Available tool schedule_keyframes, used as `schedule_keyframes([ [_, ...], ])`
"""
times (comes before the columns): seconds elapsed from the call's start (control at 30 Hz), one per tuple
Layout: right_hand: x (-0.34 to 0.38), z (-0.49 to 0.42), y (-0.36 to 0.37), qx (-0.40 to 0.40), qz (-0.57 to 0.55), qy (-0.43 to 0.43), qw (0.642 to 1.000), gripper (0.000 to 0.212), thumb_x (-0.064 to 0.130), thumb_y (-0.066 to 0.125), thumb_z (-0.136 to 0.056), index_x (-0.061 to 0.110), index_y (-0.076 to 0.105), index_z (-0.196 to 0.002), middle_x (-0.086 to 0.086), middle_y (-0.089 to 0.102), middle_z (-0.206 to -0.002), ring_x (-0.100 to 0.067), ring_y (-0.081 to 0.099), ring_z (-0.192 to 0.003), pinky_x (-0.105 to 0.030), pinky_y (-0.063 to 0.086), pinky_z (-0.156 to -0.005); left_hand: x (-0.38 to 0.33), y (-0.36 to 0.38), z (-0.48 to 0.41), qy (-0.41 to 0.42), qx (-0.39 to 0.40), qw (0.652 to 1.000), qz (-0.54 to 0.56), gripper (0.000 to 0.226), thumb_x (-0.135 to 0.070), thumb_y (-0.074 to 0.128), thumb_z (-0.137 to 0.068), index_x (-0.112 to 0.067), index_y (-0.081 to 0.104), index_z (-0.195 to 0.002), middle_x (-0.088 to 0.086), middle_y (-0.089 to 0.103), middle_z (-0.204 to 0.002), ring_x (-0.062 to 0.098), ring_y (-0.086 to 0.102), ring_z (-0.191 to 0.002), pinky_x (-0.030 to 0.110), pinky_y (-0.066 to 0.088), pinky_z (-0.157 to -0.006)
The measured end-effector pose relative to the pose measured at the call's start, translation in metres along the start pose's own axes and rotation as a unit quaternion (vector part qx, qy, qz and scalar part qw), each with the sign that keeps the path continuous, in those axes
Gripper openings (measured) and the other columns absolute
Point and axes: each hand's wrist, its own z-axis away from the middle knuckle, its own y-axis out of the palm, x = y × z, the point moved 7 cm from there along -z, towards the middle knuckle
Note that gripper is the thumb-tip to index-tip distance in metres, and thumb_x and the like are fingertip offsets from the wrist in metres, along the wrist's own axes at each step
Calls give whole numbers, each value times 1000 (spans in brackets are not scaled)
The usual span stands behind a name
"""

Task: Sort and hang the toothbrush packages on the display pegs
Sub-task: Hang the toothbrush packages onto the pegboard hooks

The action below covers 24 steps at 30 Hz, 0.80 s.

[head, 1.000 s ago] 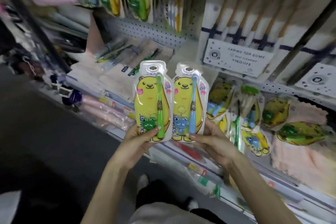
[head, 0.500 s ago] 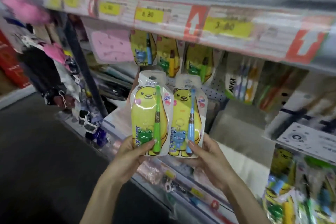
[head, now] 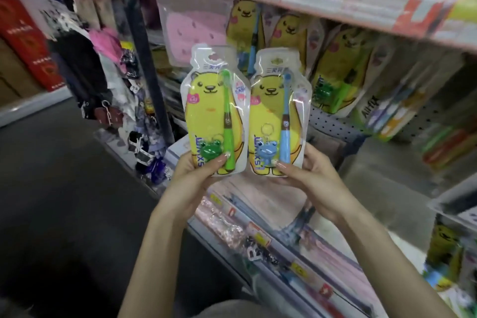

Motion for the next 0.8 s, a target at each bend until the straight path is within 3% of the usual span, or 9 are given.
schedule_keyframes([
  [0.07, 3, -4, 2, -6, 2, -6, 1000, 46, 14, 70, -72, 19, 60, -118, -4, 73, -110, -27, 70, -101, -41, 58, -84, -6, -6, -2, 22, -11, 999, 30, 47, -27, 83, -65, -10, 72, -107, 14, 71, -110, 28, 68, -103, 39, 57, -83],
  [0.23, 7, -26, 18, -31, 34, -19, 999, 40, 8, 68, -80, 11, 61, -119, -5, 74, -107, -24, 71, -96, -37, 58, -82, -11, -31, -16, 39, -44, 993, 101, 45, -16, 72, -69, -2, 64, -111, 10, 74, -99, 22, 72, -91, 32, 58, -72],
  [0.37, 14, -51, 30, -67, 50, -25, 996, 37, 14, 72, -79, 17, 63, -115, -4, 75, -104, -26, 71, -98, -58, 50, -93, -17, -55, -45, 51, -22, 995, 85, 37, -21, 76, -66, -17, 73, -103, 8, 73, -105, 22, 70, -98, 34, 57, -79],
  [0.43, 20, -63, 37, -84, 44, -34, 995, 40, 17, 73, -77, 21, 63, -115, -1, 75, -103, -23, 71, -99, -48, 53, -94, -22, -65, -68, 47, 0, 996, 75, 39, -24, 82, -61, -19, 75, -100, 8, 73, -105, 23, 69, -99, 36, 57, -81],
  [0.57, 34, -75, 50, -88, 25, -79, 993, 38, 12, 71, -73, 24, 64, -109, 1, 76, -99, -17, 72, -94, -27, 57, -83, -33, -78, -100, 53, 43, 997, 43, 48, -33, 88, -56, -21, 76, -100, 7, 73, -107, 24, 69, -101, 38, 57, -82],
  [0.7, 39, -90, 67, -116, 32, -137, 983, 38, 12, 71, -71, 23, 65, -107, 2, 75, -102, -19, 72, -96, -32, 57, -85, -44, -91, -128, 38, 80, 996, 11, 32, -25, 78, -59, -24, 78, -91, 3, 75, -100, 20, 71, -95, 36, 58, -79],
  [0.8, 42, -100, 77, -142, 20, -159, 977, 37, 15, 70, -72, 24, 65, -107, 6, 75, -104, -15, 71, -99, -31, 57, -87, -57, -98, -144, 30, 129, 991, 1, 41, -32, 86, -55, -21, 78, -94, 4, 75, -101, 20, 71, -94, 33, 58, -74],
])
